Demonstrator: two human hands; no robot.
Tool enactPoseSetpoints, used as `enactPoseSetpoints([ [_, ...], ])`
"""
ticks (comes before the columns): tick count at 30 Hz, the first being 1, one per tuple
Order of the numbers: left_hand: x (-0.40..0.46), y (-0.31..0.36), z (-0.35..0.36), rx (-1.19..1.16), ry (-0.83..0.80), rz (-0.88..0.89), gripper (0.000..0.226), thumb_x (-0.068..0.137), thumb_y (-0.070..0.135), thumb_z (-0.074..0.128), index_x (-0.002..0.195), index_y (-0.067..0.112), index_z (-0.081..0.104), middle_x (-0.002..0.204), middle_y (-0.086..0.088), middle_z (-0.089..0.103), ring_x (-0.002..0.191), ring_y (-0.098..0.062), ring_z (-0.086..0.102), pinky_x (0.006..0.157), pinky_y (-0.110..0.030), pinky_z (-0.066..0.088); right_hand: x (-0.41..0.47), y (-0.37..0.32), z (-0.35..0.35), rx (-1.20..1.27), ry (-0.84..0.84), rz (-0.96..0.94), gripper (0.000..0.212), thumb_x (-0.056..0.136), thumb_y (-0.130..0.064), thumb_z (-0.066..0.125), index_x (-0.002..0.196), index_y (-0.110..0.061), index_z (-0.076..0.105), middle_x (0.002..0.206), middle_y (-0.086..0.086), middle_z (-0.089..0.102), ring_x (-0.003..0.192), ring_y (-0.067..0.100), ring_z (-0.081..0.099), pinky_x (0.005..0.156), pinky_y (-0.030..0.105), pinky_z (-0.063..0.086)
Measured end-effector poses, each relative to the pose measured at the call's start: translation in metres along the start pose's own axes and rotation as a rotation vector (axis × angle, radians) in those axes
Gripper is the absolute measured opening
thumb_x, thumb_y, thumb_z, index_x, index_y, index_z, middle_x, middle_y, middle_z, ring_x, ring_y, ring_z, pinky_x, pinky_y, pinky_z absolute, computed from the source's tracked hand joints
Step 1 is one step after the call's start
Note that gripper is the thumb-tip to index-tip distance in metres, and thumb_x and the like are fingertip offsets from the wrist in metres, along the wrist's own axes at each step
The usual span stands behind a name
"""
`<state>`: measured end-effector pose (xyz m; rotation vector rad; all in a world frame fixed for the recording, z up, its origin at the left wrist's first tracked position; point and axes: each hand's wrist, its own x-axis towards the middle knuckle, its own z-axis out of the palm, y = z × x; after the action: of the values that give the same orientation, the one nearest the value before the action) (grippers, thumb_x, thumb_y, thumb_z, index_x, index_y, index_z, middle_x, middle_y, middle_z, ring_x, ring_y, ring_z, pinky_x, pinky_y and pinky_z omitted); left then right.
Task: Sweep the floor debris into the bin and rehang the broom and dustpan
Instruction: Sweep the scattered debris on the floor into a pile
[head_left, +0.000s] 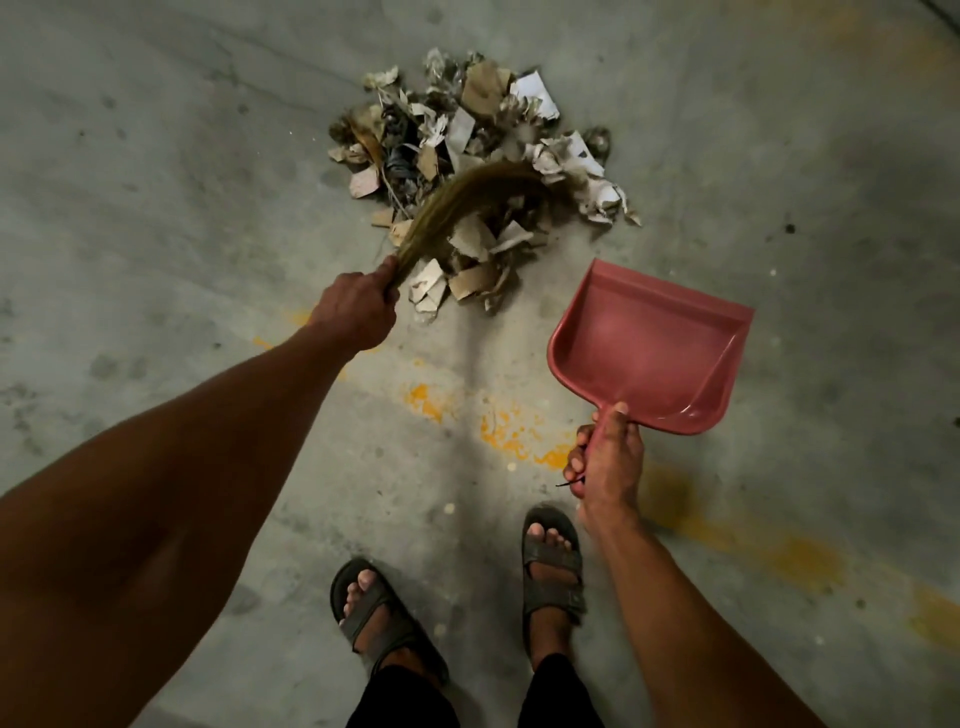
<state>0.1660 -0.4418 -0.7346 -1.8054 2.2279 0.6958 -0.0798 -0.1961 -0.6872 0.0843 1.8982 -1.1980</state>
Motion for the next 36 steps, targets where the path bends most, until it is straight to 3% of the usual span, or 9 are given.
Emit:
enactPoseSetpoints([
  [8, -0.042, 0.049, 0.018, -0.162, 0.070, 0.085, 0.061, 0.109, 0.040, 0.041, 0.166, 0.026, 0.022, 0.103, -0.025, 0.061, 0.090, -0.042, 0.061, 0.080, -0.045, 0.052, 0.013, -0.016, -0.020, -0.005, -0.004, 0.005, 0.034, 0.112, -0.045, 0.037, 0.097, -0.018, 0.051, 0.063, -0.001, 0.050, 0.038, 0.014, 0.039, 0.038, 0.019, 0.031],
  [12, -0.063, 0.107, 0.041, -0.281, 0.097, 0.160, 0.061, 0.109, 0.044, 0.034, 0.165, 0.027, 0.018, 0.104, -0.024, 0.062, 0.086, -0.040, 0.061, 0.081, -0.047, 0.055, 0.024, -0.026, -0.037, -0.003, 0.000, 0.006, 0.035, 0.112, -0.045, 0.036, 0.095, -0.018, 0.051, 0.063, 0.000, 0.050, 0.037, 0.014, 0.038, 0.038, 0.020, 0.032],
  [17, -0.066, 0.194, 0.075, -0.336, 0.040, 0.186, 0.061, 0.109, 0.039, 0.039, 0.166, 0.024, 0.023, 0.107, -0.028, 0.061, 0.094, -0.048, 0.061, 0.084, -0.052, 0.053, 0.050, -0.042, -0.060, -0.022, 0.022, 0.009, 0.035, 0.112, -0.043, 0.035, 0.102, -0.014, 0.051, 0.065, 0.003, 0.048, 0.035, 0.015, 0.038, 0.036, 0.017, 0.029],
  [23, -0.040, 0.263, 0.116, -0.311, -0.097, 0.015, 0.062, 0.108, 0.041, 0.037, 0.166, 0.022, 0.021, 0.114, -0.027, 0.065, 0.102, -0.048, 0.061, 0.086, -0.048, 0.051, 0.086, -0.055, -0.094, -0.047, 0.038, 0.008, 0.034, 0.112, -0.042, 0.035, 0.101, -0.016, 0.051, 0.065, 0.003, 0.049, 0.036, 0.016, 0.038, 0.037, 0.016, 0.030],
  [28, -0.034, 0.256, 0.123, -0.388, -0.090, -0.229, 0.076, 0.097, 0.053, 0.024, 0.166, 0.022, 0.017, 0.108, -0.025, 0.067, 0.084, -0.043, 0.070, 0.080, -0.052, 0.062, 0.104, -0.063, -0.120, -0.049, 0.061, 0.008, 0.033, 0.113, -0.042, 0.035, 0.102, -0.015, 0.050, 0.065, 0.003, 0.049, 0.034, 0.015, 0.039, 0.036, 0.017, 0.030],
  [36, -0.058, 0.281, 0.072, -0.491, 0.128, -0.111, 0.052, 0.108, 0.034, 0.040, 0.156, 0.014, 0.030, 0.106, -0.022, 0.067, 0.095, -0.044, 0.064, 0.079, -0.050, 0.052, 0.107, -0.099, -0.115, 0.011, 0.047, 0.032, 0.032, 0.113, -0.041, 0.034, 0.100, -0.016, 0.049, 0.065, 0.001, 0.046, 0.034, 0.013, 0.037, 0.036, 0.017, 0.031],
])
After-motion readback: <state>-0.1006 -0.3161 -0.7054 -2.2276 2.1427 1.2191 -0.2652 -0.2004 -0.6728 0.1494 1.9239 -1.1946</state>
